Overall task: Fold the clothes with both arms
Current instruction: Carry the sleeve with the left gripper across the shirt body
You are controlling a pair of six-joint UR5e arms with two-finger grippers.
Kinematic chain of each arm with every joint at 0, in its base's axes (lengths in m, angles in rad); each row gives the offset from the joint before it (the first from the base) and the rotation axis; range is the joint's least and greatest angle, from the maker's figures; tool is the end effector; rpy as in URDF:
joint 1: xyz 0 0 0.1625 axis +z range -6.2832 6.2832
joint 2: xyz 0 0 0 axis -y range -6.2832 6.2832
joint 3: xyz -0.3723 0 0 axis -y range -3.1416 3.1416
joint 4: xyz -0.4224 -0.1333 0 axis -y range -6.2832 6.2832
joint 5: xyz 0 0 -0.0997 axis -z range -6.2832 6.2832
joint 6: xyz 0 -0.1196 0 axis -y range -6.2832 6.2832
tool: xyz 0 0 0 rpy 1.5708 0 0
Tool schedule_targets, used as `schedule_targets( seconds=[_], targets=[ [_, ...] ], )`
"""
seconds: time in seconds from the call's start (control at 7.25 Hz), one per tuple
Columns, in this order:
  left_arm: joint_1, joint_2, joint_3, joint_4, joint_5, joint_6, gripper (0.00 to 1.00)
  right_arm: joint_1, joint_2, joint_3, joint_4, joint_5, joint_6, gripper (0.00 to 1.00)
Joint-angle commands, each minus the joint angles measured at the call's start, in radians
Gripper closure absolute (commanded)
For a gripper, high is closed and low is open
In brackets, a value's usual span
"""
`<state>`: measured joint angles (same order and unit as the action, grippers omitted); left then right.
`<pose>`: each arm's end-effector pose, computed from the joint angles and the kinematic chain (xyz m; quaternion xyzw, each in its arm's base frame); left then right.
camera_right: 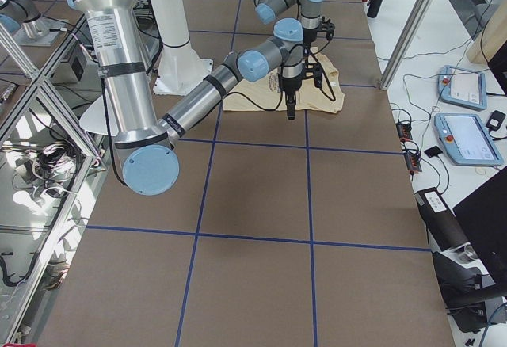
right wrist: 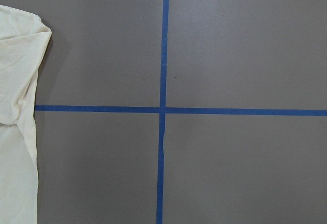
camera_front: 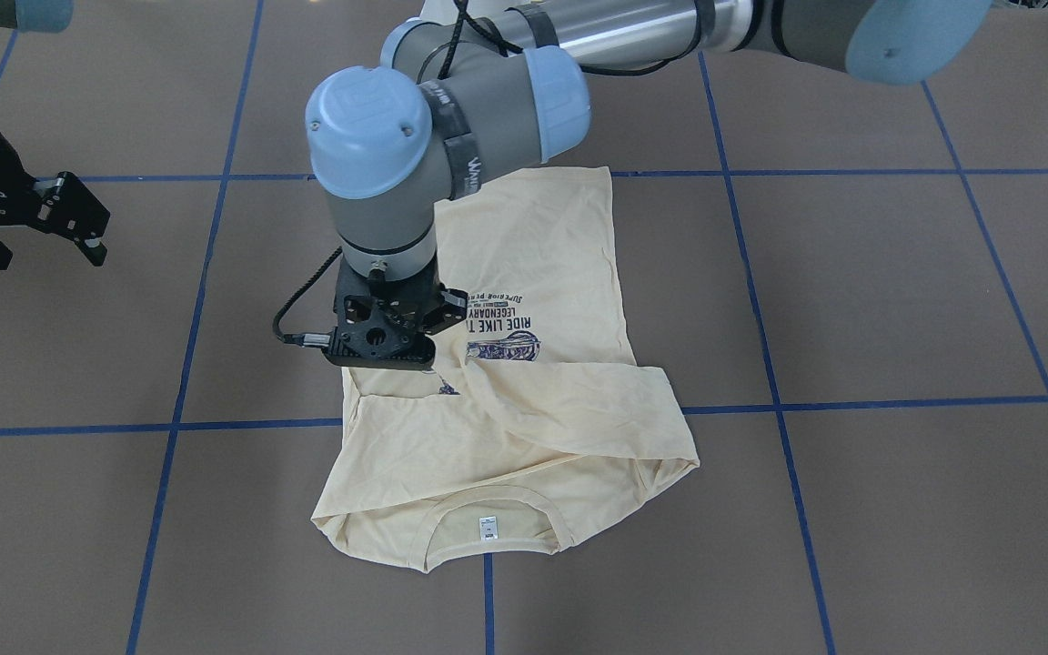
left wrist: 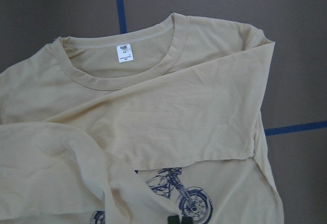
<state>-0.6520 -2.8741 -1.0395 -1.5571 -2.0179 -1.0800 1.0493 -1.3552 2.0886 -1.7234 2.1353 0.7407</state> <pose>0.5930 -0.5553 -0.0240 0.0220 0.4150 0.0089 0.9095 -0.2051 -0.4960 0.2732 0.0646 -0.3777 0.0214 0.9234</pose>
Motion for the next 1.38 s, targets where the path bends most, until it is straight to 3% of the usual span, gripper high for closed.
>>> schedule_targets(
  seconds=[0.0,0.28,0.83,0.97,1.24],
  targets=[
    [0.063,-0.037,0.093,-0.125,0.065,-0.223,0.0,0.0,0.001,-0.002,0.001,0.0,0.0,0.01],
    [0.063,-0.036,0.09,-0.19,0.068,-0.256,0.0,0.0,0.002,-0.002,0.001,0.002,0.0,0.01],
    [0.064,-0.004,0.018,-0.119,0.058,-0.137,0.0,-0.002,0.01,0.001,0.001,0.002,0.002,0.01],
    [0.063,0.042,-0.06,-0.066,0.059,-0.121,0.0,-0.005,0.011,0.004,0.002,0.002,0.038,0.01],
    [0.063,0.323,-0.417,-0.06,0.059,-0.08,0.0,-0.118,0.024,0.01,0.115,-0.02,0.267,0.01]
  ],
)
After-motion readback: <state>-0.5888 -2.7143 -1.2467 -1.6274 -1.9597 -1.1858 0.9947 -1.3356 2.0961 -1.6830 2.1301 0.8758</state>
